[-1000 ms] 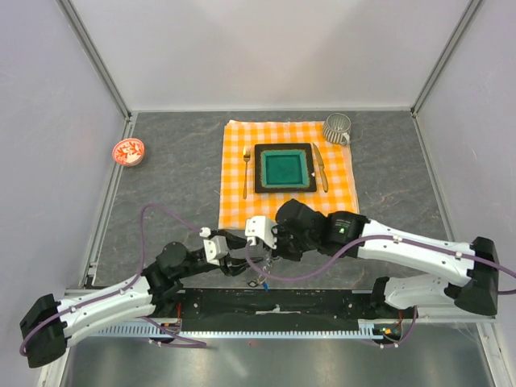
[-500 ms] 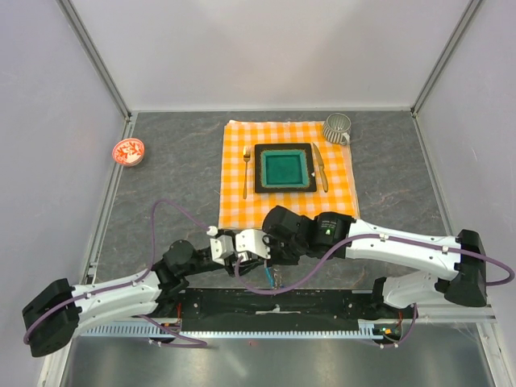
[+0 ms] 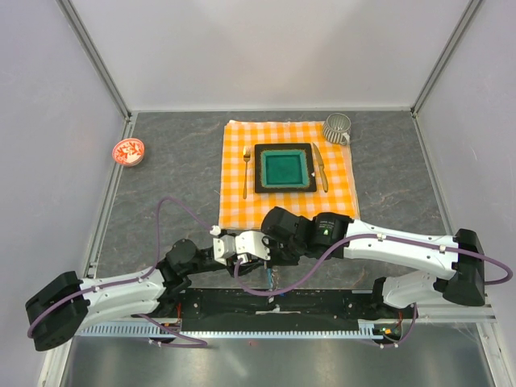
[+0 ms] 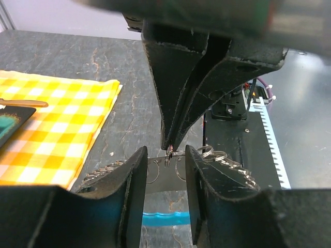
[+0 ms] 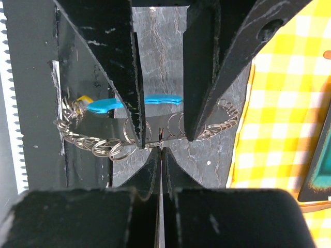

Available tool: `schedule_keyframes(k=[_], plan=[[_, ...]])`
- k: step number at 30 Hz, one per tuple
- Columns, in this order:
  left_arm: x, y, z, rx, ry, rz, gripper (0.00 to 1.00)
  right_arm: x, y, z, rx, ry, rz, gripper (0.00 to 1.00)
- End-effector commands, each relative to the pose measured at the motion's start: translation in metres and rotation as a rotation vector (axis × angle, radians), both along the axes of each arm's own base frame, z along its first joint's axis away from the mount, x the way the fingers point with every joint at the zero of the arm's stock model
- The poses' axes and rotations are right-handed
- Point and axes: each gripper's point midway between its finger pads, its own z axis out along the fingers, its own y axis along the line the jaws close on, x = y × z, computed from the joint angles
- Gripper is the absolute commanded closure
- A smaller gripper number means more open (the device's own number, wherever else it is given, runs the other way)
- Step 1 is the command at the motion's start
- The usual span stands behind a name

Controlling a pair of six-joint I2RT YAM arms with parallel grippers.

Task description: Put the keys on the keyring

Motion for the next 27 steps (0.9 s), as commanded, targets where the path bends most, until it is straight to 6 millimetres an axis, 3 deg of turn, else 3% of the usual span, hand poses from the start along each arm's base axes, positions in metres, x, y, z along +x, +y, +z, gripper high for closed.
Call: schedule_keyframes(k=[1,9,17,27], plan=[[-0.003,-0.007,0.019,-0.042,-0.006,-0.036,0.62,0.006,0.019,0.027,0.104,-0.051,0.015,1.00],[-0.004,-0.008,0.026,-0.073,-0.013,-0.041,0.67,0.004,0.020,0.027,0.129,-0.048,0.019,1.00],[-0.004,-0.001,0.025,-0.103,-0.023,-0.017,0.68,0.000,0.021,0.043,0.227,-0.053,0.015,1.00],[-0.005,0.000,0.029,-0.123,-0.030,-0.018,0.77,-0.001,0.020,0.040,0.221,-0.044,0.007,1.00]])
